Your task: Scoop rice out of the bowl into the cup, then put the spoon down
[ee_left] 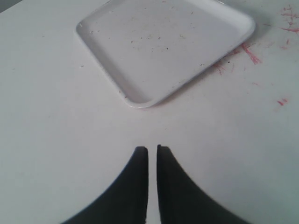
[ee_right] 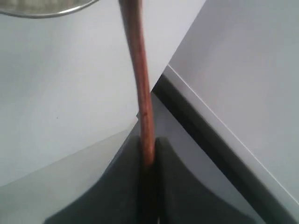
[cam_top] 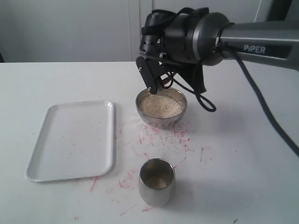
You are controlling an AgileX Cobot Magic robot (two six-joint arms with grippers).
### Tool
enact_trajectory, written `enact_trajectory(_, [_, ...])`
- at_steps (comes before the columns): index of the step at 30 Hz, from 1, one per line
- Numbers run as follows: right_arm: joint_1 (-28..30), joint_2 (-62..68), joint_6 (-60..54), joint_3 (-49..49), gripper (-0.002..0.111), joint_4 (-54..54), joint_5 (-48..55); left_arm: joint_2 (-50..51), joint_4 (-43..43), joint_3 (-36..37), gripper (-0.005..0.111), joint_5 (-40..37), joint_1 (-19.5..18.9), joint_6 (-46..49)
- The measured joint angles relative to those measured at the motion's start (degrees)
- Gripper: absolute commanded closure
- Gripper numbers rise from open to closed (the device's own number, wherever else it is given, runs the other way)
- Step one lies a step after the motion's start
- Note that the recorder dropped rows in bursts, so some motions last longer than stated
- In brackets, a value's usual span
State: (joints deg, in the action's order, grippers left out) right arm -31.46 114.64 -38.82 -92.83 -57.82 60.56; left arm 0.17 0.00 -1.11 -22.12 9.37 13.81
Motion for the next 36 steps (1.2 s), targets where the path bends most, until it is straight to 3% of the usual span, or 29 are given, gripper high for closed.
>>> enact_trajectory(6, [-0.03, 1.84, 2.44, 2.66, 0.107, -1.14, 3.46, 0.0, 0.0, 0.0, 0.092, 0.0, 0.0, 0.0])
enact_trajectory(36, [-0.03, 5.58, 2.78, 4.1, 0.107, -1.77, 0.67, 0.0, 0.0, 0.0, 0.092, 0.0, 0.0, 0.0])
